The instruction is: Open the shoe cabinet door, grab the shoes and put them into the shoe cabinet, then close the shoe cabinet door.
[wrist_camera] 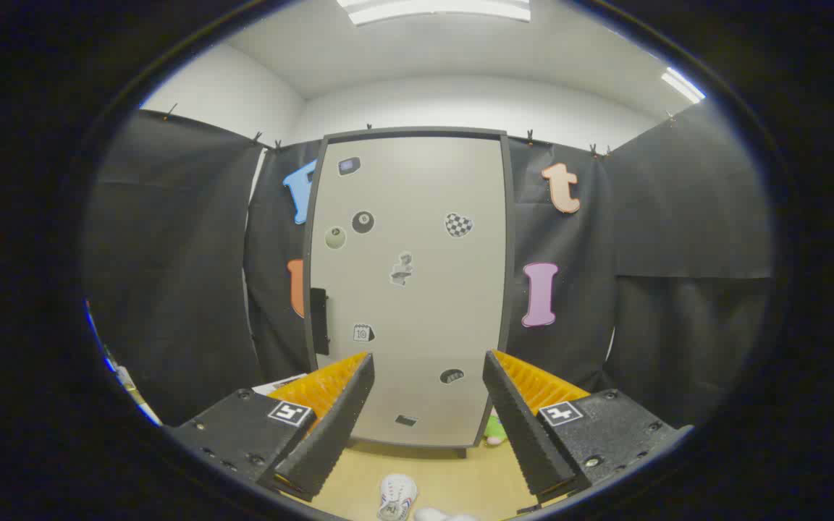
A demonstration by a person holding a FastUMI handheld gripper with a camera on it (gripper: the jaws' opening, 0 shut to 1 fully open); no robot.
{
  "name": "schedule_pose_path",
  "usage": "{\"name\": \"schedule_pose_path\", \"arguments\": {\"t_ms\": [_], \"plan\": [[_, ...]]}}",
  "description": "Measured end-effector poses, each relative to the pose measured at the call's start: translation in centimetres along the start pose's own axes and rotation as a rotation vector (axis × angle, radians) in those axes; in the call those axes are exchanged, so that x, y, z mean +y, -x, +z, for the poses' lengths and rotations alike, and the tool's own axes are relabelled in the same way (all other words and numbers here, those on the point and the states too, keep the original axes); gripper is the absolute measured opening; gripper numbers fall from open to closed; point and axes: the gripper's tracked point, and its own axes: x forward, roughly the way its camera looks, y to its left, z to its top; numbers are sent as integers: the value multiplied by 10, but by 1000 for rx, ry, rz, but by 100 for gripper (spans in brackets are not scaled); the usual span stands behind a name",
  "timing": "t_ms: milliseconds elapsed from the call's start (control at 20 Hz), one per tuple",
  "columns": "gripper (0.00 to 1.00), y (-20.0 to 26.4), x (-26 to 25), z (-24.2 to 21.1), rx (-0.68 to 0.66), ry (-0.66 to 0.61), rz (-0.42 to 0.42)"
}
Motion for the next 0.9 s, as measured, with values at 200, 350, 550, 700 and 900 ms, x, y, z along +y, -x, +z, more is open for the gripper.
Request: {"name": "schedule_pose_path", "arguments": {"t_ms": [200,350,550,700,900], "plan": [[99,-2,1,-3,22,-16,-13],[99,-3,6,4,16,-19,-14],[99,-2,9,8,15,-24,-35],[99,-4,14,9,15,-25,-38],[99,-17,30,2,26,-12,-36]]}}
